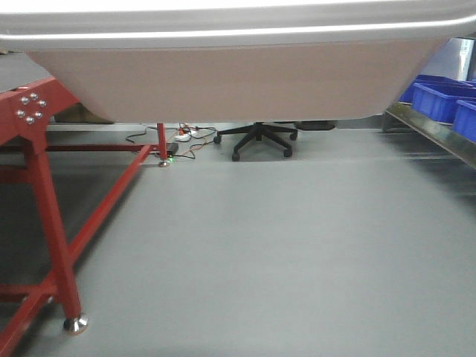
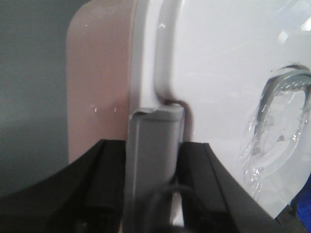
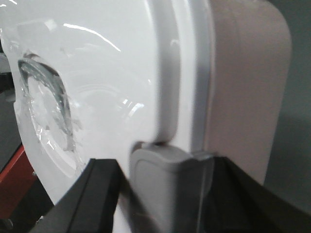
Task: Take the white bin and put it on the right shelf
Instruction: 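Carry the bin with both grippers while driving past the red frame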
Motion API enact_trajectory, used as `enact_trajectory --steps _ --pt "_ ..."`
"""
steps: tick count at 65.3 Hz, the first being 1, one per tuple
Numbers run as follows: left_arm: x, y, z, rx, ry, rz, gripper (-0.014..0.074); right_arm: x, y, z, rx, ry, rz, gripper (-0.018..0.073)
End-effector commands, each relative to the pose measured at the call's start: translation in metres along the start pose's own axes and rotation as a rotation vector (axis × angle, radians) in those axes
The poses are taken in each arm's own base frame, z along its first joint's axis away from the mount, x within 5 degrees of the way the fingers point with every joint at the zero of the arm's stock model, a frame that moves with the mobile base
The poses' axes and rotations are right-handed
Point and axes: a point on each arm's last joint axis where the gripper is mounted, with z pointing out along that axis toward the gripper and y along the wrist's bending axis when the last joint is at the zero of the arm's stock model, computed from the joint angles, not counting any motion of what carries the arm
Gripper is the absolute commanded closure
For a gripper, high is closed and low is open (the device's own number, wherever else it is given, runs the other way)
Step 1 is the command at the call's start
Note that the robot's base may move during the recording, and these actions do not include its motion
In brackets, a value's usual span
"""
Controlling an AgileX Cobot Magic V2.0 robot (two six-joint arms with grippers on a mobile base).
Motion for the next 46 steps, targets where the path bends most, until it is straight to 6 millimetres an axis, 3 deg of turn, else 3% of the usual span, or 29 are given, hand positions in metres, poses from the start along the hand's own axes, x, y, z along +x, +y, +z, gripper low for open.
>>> enact_trajectory --steps 1,46 --pt "-0.0105 -0.0313 -0.0079 0.211 -0.067 -0.042 0.0463 -0.0065 0.0348 -0.0096 -0.222 -0.030 -0.006 0.0199" --pt "-0.0105 -0.0313 -0.0079 0.211 -0.067 -0.042 0.0463 -0.0065 0.0348 -0.0096 -0.222 -0.030 -0.006 0.0199"
